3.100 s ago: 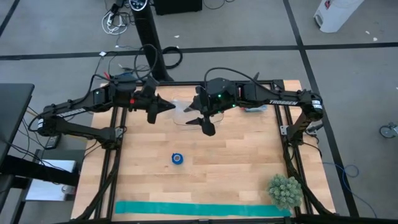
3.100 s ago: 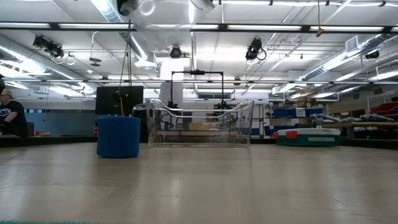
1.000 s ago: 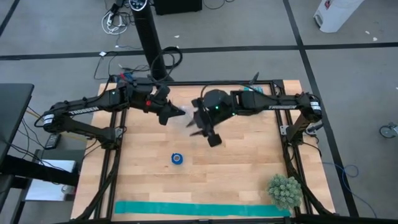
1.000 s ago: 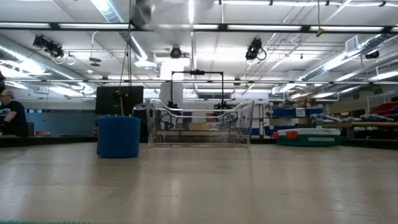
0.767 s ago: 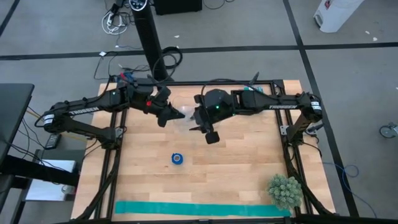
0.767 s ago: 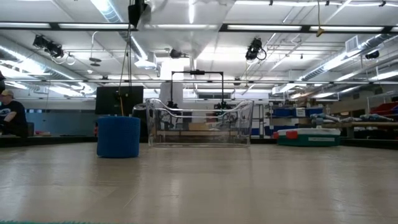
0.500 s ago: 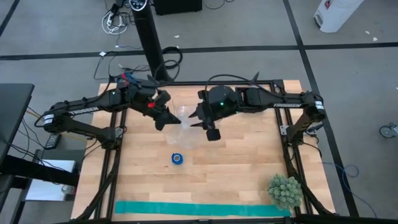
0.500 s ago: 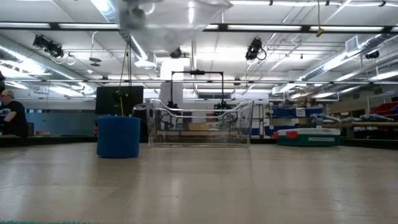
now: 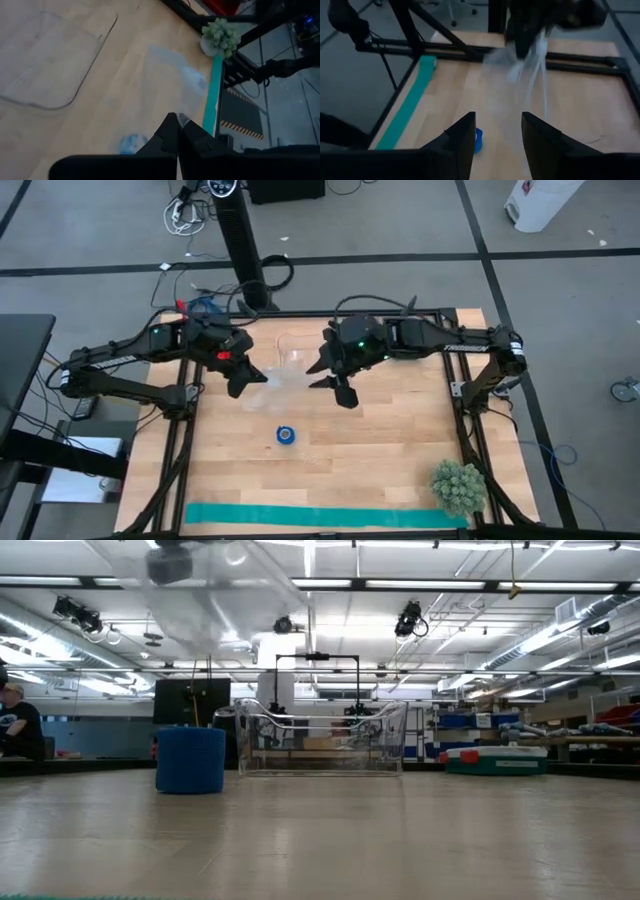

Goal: Roll bandage

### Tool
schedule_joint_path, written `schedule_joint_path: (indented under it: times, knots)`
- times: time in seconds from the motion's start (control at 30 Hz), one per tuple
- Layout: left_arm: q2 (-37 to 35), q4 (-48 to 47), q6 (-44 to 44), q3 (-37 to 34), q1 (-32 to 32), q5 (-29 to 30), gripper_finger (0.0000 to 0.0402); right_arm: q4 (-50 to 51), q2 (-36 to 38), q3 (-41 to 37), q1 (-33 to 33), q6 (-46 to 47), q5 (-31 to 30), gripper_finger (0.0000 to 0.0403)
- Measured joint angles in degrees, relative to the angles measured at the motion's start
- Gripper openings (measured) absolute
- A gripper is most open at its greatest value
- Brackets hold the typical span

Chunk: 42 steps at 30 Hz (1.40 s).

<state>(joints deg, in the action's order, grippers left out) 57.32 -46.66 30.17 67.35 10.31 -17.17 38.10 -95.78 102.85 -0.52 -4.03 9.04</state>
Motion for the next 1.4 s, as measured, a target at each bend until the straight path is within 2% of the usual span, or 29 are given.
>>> schedule_joint_path:
  times: [0.4, 0.6, 0.93, 1.2, 1.4]
  knots:
    - [-4.38, -14.13, 1.55, -0.02, -4.57, -1.36, 0.0002, -2.97, -11.03, -0.12, -2.34, 0.92, 5.03, 0.0151]
    - [-4.18, -19.34, 1.70, -0.02, -7.71, -1.06, 0.0002, -4.76, -17.01, -0.12, -3.28, 1.91, 10.26, 0.0159]
    - [-4.09, -25.21, 1.57, -0.07, -11.82, 10.32, 0.0002, -8.88, -20.96, -0.05, -4.78, 3.04, 10.66, 0.0191]
    - [-3.28, -23.94, 1.57, -0.08, -14.12, 14.70, 0.0002, -9.59, -23.58, -0.10, -4.30, 4.02, 9.89, 0.0221]
    - [-0.12, -13.28, 1.81, -0.11, -17.38, 19.59, 0.0002, -6.39, -25.58, -0.16, -4.31, 4.43, 10.02, 0.0229]
